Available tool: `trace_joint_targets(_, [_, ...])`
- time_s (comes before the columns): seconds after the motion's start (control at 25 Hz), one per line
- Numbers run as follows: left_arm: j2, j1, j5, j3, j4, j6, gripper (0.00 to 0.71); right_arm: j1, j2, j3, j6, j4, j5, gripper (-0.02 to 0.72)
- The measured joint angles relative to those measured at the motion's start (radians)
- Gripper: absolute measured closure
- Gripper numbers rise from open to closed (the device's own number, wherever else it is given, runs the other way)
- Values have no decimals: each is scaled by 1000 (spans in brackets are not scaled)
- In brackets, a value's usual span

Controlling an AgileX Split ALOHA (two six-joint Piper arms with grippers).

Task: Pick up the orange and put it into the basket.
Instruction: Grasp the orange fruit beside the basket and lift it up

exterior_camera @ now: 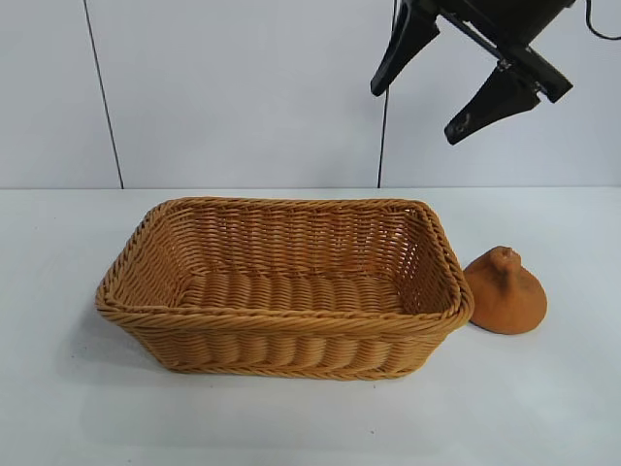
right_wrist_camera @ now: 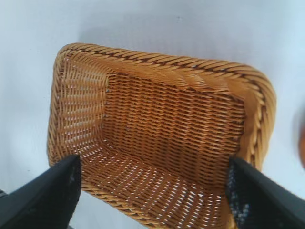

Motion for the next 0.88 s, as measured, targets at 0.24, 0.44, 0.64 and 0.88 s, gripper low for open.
trace_joint_targets(0.24, [-130,0,1,0,0,0,95,-1,0,-51,128,-289,60,136])
trace_joint_targets(0.44, [-132,0,1,0,0,2,95,-33,20,-51,179,-395,70,136])
trace_joint_targets(0.64, [-132,0,0,0,2,2,95,-64,99,-51,182,-387,76,136])
trace_joint_targets(0.88, [-132,0,0,0,3,2,95,-67,233,-51,168,-303,51,136])
